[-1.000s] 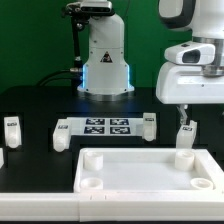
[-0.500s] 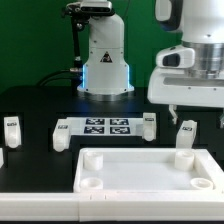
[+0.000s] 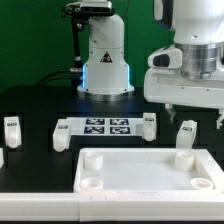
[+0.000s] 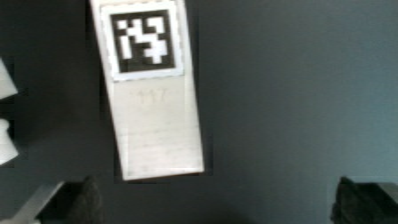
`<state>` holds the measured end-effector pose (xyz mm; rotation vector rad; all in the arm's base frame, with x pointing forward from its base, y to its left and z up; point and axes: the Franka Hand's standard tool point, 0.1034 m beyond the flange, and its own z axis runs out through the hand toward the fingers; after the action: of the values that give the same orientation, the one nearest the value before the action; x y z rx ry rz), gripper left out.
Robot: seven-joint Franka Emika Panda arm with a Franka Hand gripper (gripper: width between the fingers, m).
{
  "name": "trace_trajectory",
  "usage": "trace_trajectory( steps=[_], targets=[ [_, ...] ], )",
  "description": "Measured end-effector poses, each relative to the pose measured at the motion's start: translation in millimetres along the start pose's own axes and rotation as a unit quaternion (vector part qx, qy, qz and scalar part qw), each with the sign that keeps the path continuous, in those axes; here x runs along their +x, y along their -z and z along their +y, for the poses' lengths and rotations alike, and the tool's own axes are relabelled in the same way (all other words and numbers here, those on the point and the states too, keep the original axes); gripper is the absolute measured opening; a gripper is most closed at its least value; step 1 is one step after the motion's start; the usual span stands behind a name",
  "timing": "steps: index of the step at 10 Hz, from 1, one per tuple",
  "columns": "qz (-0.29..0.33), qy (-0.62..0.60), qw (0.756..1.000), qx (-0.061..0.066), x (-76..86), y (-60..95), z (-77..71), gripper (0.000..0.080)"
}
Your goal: Assemble desk
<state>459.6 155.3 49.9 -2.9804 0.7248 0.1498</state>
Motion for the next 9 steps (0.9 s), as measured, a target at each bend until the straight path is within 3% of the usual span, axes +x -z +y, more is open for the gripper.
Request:
trace_trajectory(
  steps=[1, 2, 3, 5, 6, 9],
  targets=[
    [-0.037, 0.002, 0.999, 0.004, 1.3, -4.2, 8.8, 0.0649],
    [-0.090, 0.014, 0.996, -0.003, 4.8, -4.2, 13.6, 0.0649],
    [-0.113, 0.037, 0.993, -0.009, 11.0, -2.1, 8.9, 0.0649],
    [-0.149, 0.155, 0.977, 0.012, 31.7, 7.7, 5.7, 0.0649],
    [-0.173, 0.167, 0.971, 0.012, 31.2, 3.2, 6.0, 0.0649],
    [-0.276, 0.162, 0.947, -0.003, 25.4, -0.1, 9.8, 0.0649]
  ],
)
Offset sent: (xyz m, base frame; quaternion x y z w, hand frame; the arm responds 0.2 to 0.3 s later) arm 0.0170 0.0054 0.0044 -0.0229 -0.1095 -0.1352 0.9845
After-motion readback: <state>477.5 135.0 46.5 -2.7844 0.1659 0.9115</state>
